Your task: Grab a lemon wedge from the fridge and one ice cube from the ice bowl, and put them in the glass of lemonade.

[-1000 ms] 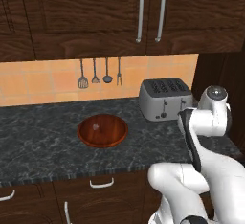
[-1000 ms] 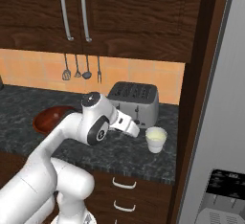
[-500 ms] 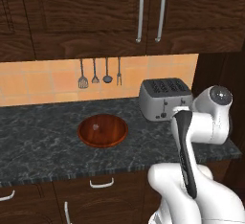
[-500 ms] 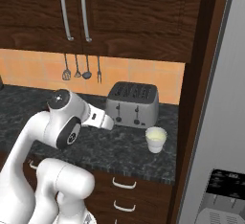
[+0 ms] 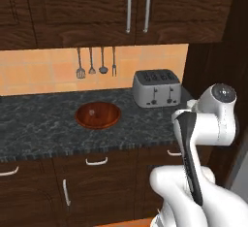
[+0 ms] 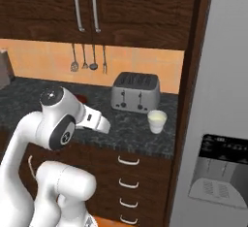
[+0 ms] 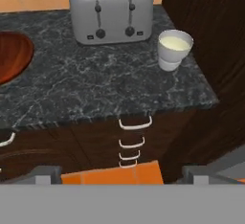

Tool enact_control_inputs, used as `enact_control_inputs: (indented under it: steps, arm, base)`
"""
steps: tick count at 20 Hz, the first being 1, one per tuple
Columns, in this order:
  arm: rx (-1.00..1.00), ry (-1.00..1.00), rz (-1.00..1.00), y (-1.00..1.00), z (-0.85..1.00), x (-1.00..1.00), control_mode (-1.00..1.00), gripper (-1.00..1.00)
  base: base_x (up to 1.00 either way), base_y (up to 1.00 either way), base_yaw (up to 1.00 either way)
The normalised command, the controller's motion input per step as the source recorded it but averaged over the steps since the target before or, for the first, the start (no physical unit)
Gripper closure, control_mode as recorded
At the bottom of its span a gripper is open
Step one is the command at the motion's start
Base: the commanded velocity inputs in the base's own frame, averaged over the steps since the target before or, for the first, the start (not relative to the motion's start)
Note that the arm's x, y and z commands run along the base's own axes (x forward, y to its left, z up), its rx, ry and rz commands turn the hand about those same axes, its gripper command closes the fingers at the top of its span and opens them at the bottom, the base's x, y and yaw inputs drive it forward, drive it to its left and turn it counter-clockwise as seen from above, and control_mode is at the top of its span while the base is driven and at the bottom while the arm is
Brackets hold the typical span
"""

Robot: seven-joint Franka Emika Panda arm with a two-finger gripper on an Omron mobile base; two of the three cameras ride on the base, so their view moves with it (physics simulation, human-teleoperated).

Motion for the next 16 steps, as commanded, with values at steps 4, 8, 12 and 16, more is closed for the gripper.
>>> enact_control_inputs:
  steps: [4, 8, 12, 16]
  arm:
    - [0.00, 0.00, 0.00, 0.00, 0.00, 0.00, 1.00, -1.00]
    - [0.00, 0.00, 0.00, 0.00, 0.00, 0.00, 1.00, -1.00]
    - [0.00, 0.00, 0.00, 0.00, 0.00, 0.00, 1.00, -1.00]
    - [0.00, 0.00, 0.00, 0.00, 0.00, 0.00, 1.00, -1.00]
  base:
    - [-0.54, -1.00, -0.05]
    - [-0.04, -1.00, -0.05]
    - [-0.07, -1.00, 0.00]
    - [-0.22, -1.00, 0.00]
